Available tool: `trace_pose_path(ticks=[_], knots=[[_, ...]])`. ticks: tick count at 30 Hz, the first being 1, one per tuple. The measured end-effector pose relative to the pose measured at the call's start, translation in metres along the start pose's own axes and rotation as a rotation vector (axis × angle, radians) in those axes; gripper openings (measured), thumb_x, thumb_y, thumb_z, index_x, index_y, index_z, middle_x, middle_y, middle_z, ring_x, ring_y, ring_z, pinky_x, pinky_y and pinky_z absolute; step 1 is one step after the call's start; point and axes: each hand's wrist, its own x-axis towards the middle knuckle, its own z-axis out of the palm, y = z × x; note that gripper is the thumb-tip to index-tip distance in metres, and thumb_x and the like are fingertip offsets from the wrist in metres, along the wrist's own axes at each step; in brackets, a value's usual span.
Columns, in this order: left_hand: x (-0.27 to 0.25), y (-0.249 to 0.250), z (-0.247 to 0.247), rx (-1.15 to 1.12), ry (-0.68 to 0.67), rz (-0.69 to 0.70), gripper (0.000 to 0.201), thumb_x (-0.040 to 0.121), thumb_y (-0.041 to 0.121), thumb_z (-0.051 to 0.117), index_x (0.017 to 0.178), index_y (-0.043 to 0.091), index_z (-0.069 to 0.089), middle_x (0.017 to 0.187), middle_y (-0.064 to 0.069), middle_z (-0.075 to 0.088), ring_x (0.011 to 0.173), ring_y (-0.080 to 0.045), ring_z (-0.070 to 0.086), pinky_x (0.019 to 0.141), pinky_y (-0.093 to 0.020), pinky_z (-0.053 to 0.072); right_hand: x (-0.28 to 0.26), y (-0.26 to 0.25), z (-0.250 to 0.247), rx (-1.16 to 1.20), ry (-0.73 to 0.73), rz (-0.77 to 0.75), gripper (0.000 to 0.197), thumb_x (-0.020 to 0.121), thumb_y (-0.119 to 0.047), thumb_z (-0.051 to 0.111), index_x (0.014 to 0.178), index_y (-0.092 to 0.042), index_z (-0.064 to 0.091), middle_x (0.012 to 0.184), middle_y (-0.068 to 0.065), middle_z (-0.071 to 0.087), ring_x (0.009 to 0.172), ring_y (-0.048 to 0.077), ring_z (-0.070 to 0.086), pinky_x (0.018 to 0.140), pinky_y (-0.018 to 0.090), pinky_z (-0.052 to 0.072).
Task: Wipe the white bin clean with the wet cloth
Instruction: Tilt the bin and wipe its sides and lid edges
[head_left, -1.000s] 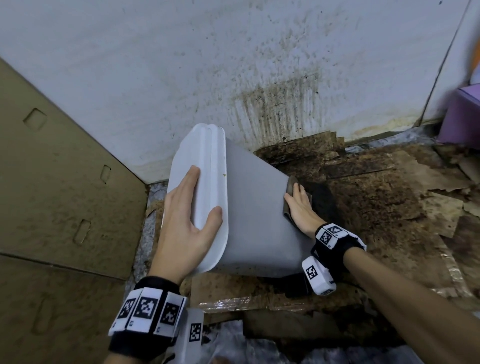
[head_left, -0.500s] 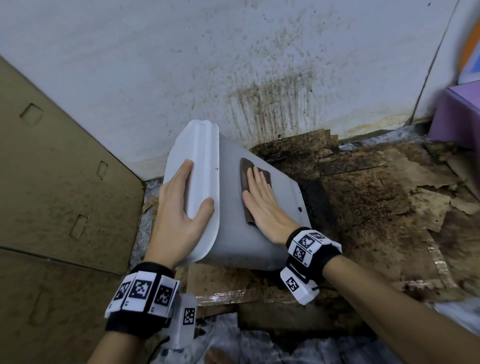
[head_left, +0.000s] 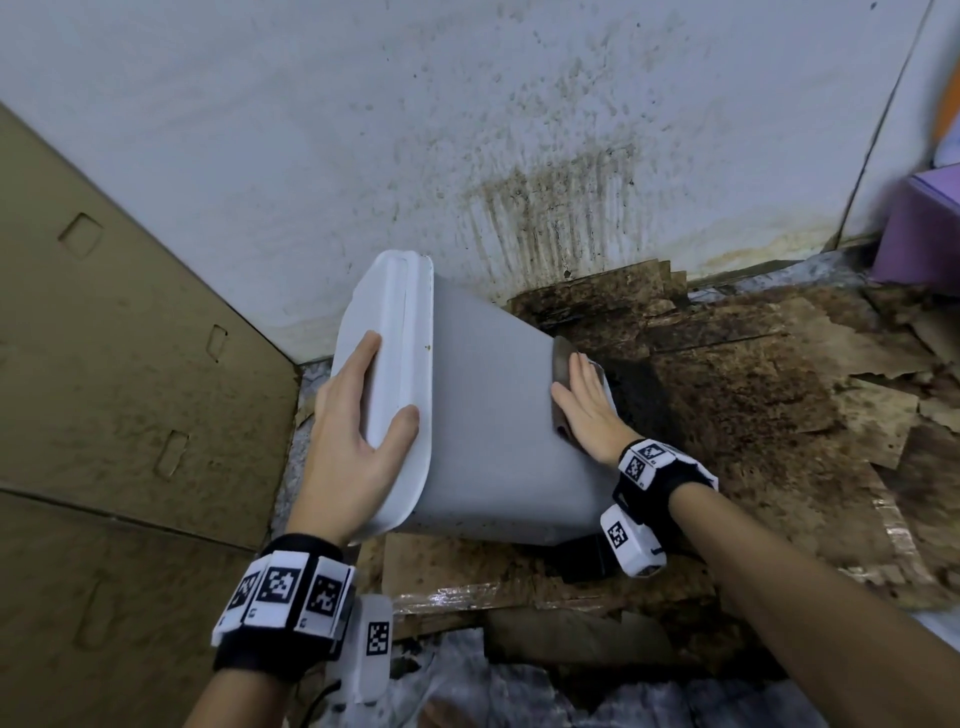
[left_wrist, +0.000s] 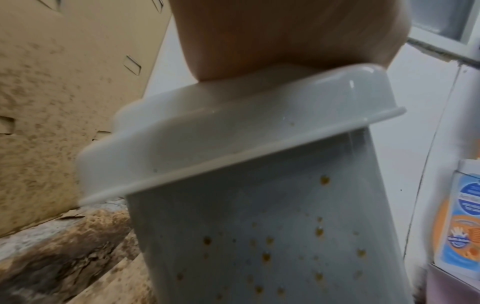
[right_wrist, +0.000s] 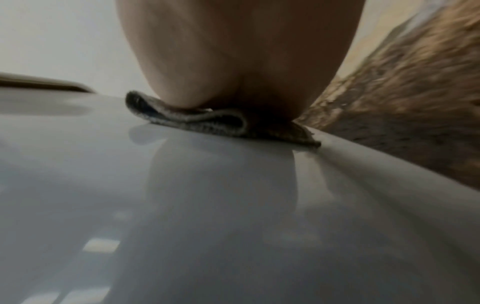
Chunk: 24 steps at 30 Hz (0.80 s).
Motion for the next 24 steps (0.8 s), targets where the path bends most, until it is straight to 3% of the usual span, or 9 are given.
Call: trace_pose_path(ticks=[3, 7, 12, 17, 24], knots=[[0.000, 0.003, 0.002, 0.003, 0.001, 0.011, 0.077, 0.087, 0.041, 0.056, 0.159, 0.034, 0.030, 0.147, 0.012, 0.039, 0.141, -0.008, 0.033, 0.112, -0.029, 0.027, 0.007, 0.014, -0.005, 0.034, -0.018, 0.072, 0.059, 0.111, -0.032, 0.020, 0.159, -0.008, -0.003, 0.166, 0.007, -0.021, 0.151, 0.018, -0.025, 0.123, 0.036, -0.013], [0.001, 0.006, 0.003, 0.003, -0.001, 0.022, 0.077, 0.087, 0.042, 0.057, 0.159, 0.035, 0.030, 0.145, 0.014, 0.038, 0.142, -0.009, 0.032, 0.111, -0.029, 0.027, 0.019, 0.023, -0.004, 0.126, 0.033, 0.131, 0.068, 0.108, -0.043, 0.023, 0.159, -0.014, -0.011, 0.167, 0.001, -0.019, 0.152, 0.012, -0.022, 0.124, 0.037, -0.010], [0.000, 0.007, 0.004, 0.017, 0.001, 0.028, 0.083, 0.081, 0.056, 0.052, 0.158, 0.035, 0.030, 0.145, 0.014, 0.039, 0.141, -0.010, 0.033, 0.111, -0.029, 0.027, 0.017, 0.022, 0.002, 0.202, 0.114, 0.165, 0.068, 0.107, -0.043, 0.027, 0.160, -0.016, -0.005, 0.168, -0.002, -0.014, 0.154, 0.011, -0.015, 0.125, 0.036, -0.008], [0.001, 0.011, 0.006, 0.021, 0.005, 0.029, 0.077, 0.087, 0.041, 0.056, 0.159, 0.033, 0.030, 0.146, 0.015, 0.038, 0.142, -0.009, 0.031, 0.111, -0.028, 0.027, 0.010, 0.011, 0.003, 0.231, 0.117, 0.182, 0.068, 0.106, -0.043, 0.027, 0.160, -0.018, -0.004, 0.168, -0.003, -0.013, 0.154, 0.013, -0.013, 0.125, 0.040, -0.006], [0.003, 0.012, 0.009, 0.039, 0.011, 0.038, 0.077, 0.087, 0.041, 0.055, 0.159, 0.032, 0.031, 0.155, 0.006, 0.039, 0.142, -0.008, 0.030, 0.111, -0.028, 0.026, -0.041, -0.040, 0.016, 0.199, 0.075, 0.040, 0.066, 0.107, -0.040, 0.025, 0.159, -0.019, -0.011, 0.167, -0.007, -0.018, 0.152, 0.007, -0.017, 0.125, 0.040, -0.007]])
